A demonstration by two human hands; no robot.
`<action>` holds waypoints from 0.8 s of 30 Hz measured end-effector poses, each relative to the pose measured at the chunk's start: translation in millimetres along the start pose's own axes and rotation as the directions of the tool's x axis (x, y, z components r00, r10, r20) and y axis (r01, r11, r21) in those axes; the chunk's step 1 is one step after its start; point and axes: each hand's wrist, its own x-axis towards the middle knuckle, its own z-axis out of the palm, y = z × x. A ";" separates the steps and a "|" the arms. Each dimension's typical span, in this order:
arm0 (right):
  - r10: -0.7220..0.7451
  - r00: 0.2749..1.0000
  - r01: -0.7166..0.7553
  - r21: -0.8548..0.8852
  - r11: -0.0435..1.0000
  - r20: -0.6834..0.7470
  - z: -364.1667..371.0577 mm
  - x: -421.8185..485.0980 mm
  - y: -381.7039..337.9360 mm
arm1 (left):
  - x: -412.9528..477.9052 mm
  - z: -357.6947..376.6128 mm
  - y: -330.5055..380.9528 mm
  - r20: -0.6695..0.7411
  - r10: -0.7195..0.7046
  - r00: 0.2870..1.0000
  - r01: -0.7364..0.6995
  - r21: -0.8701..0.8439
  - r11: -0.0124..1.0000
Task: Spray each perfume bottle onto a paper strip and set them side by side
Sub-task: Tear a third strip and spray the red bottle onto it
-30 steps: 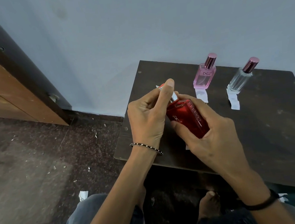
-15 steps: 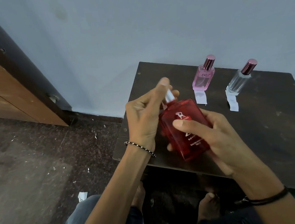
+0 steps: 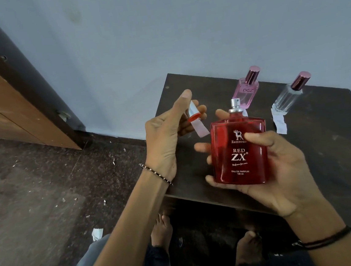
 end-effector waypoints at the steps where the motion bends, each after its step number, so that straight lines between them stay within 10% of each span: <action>1: -0.011 1.000 0.011 0.030 0.999 0.019 -1.3 0.5 0.1 | 0.7 -0.5 -0.8 0.012 -0.017 1.000 0.017 -0.001 1.000; 5: -0.102 0.994 0.099 0.060 0.993 0.037 -3.8 1.7 3.3 | 2.3 -2.0 -2.6 0.045 -0.065 0.997 0.065 -0.007 0.998; 9: -0.207 0.974 0.171 -0.298 0.939 -0.096 -0.5 1.1 3.0 | 3.4 -2.7 -4.3 0.088 -0.114 0.990 0.118 -0.040 0.992; 14: -0.397 0.909 0.079 -0.886 0.457 -0.124 4.1 -0.9 5.7 | 2.3 0.3 -4.5 0.112 -0.157 0.981 0.162 -0.039 0.986; 18: -0.506 0.857 -0.106 -0.994 0.009 -0.095 -1.1 2.2 17.1 | 1.5 1.5 -5.0 0.140 -0.165 0.976 0.173 -0.052 0.984; 24: -0.548 0.831 -0.223 -0.959 -0.172 -0.095 -6.8 6.8 21.9 | 3.3 -0.3 -4.9 0.184 -0.199 0.963 0.214 -0.065 0.975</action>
